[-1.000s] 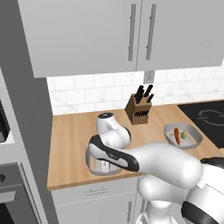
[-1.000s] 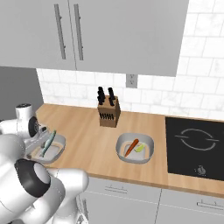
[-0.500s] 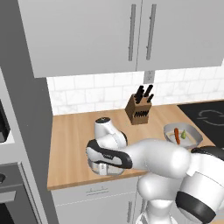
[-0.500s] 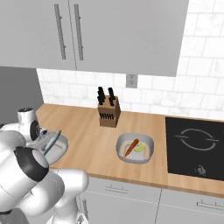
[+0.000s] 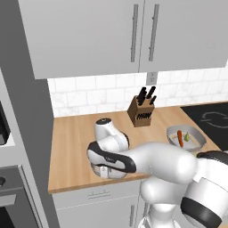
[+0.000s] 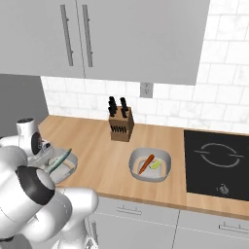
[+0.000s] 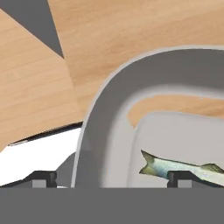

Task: Take the meat container that has the fish and place it on the second highest rack of the freezer. Then take the vegetable container that has the carrot and lemon wedge and place it on the highest rack of the freezer.

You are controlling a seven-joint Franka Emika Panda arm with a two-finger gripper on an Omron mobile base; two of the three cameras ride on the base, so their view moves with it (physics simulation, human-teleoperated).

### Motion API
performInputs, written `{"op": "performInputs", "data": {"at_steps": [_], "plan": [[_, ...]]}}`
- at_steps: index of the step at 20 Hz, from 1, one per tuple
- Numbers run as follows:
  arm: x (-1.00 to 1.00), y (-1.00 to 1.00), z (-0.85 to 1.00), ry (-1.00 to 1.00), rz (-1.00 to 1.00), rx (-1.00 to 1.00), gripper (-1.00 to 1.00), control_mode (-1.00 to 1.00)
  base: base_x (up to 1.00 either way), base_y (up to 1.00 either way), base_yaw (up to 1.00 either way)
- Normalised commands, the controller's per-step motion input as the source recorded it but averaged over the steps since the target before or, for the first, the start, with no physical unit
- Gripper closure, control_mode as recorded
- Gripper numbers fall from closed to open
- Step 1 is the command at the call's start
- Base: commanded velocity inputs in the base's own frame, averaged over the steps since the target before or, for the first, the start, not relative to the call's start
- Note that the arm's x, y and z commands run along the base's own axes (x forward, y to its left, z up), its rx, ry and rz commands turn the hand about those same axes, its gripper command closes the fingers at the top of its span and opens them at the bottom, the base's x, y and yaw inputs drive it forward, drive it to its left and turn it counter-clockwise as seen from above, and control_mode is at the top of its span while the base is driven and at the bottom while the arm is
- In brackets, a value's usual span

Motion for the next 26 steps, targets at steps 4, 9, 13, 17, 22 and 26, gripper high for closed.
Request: {"op": "performInputs", "data": {"at_steps": [4,9,13,17,22,26], "plan": [[0.00,-0.10,0.35,0.00,0.00,0.01,-1.00,-1.00,0.00,0.00,0.00],[-0.24,-0.04,-0.14,0.00,0.00,0.00,-1.00,-1.00,0.00,0.00,0.00],[-0.22,-0.11,-0.36,-0.07,0.00,0.01,-1.00,-1.00,0.00,0.00,0.00],[0.16,-0.12,-0.09,-0.09,-0.01,0.01,-1.00,-1.00,0.00,0.00,0.00],[0.12,-0.07,-0.26,0.00,0.00,0.01,-1.00,-1.00,0.00,0.00,0.00],[0.03,0.00,-0.34,0.00,0.00,0.00,-1.00,-1.00,0.00,0.00,0.00]]}}
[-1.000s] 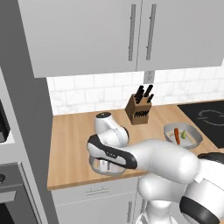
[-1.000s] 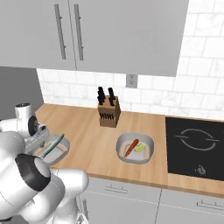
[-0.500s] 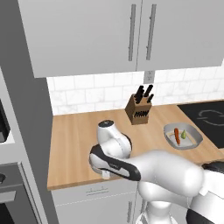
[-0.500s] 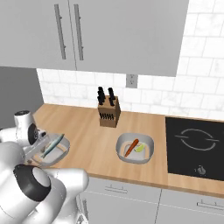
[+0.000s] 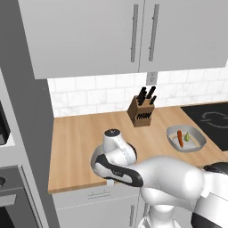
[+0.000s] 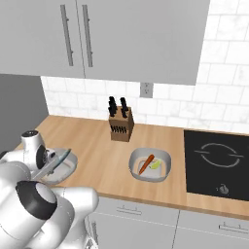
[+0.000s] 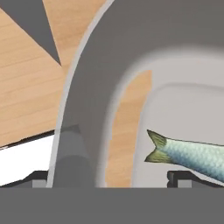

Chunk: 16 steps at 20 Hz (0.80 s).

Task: Take the meat container that has the fish and place it on the second highest rack of the freezer. Then take the vegetable container that has the carrot and lemon wedge and place it on the highest rack of the freezer.

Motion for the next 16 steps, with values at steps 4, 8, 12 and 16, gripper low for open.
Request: {"op": "performInputs", "data": {"at_steps": [4,8,12,16], "plan": [[0.14,0.00,-0.02,0.00,0.00,0.00,-1.00,-1.00,0.00,0.00,0.00],[0.03,0.00,0.00,0.00,0.00,0.00,-1.00,-1.00,0.00,0.00,0.00],[0.00,0.00,0.00,0.00,0.00,0.00,-1.00,-1.00,0.00,0.00,0.00],[0.00,0.00,0.00,0.00,0.00,0.00,1.00,-1.00,0.00,0.00,0.00]]}}
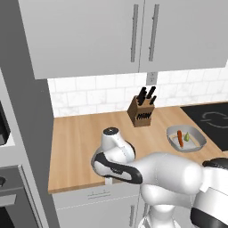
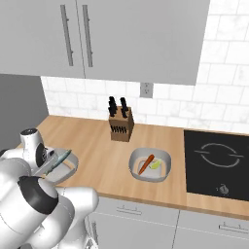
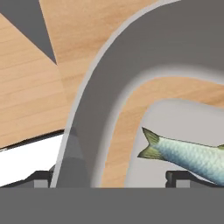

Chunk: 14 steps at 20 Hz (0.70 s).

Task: Take the meat container that has the fish and place it on the second highest rack of the freezer. Then take the vegetable container that has the carrot and lemon wedge and place it on the highest rack of the freezer.

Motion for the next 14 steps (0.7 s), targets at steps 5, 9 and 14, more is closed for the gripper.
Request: {"op": "performInputs", "data": {"at_steps": [5,9,14], "plan": [[0.00,0.00,0.00,0.00,0.00,0.00,1.00,-1.00,0.00,0.00,0.00],[0.00,0.00,0.00,0.00,0.00,0.00,1.00,-1.00,0.00,0.00,0.00],[0.00,0.00,0.00,0.00,0.00,0.00,1.00,-1.00,0.00,0.00,0.00]]}}
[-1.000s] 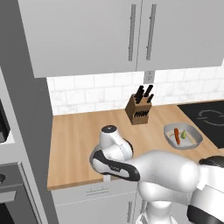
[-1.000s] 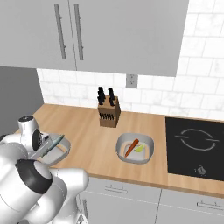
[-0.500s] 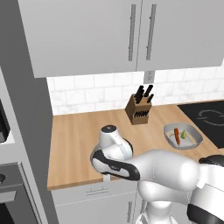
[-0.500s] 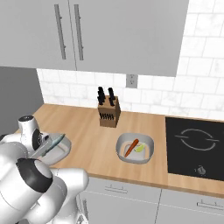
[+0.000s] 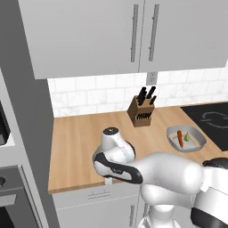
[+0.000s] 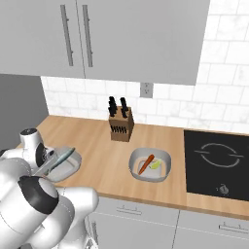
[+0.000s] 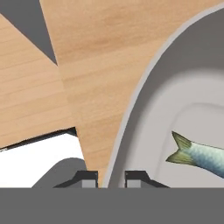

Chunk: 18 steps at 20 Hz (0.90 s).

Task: Take the meat container that has the fish and place it on the second highest rack of the freezer. Then take the vegetable container that has the carrot and lemon wedge and place it on the highest rack of the freezer.

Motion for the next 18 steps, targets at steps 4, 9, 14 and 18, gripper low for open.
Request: {"op": "performInputs", "data": {"at_steps": [4,9,14,18], "plan": [[0.01,-0.33,0.39,-0.07,0.15,0.03,1.00,-1.00,0.00,0.00,0.00],[0.04,-0.19,1.00,-0.07,0.16,0.02,1.00,-1.00,0.00,0.00,0.00],[0.00,-0.56,0.72,-0.11,0.21,0.00,1.00,-1.00,0.00,0.00,0.00],[-0.25,-0.92,0.40,-0.07,0.14,-0.02,1.00,-1.00,0.00,0.00,0.00]]}}
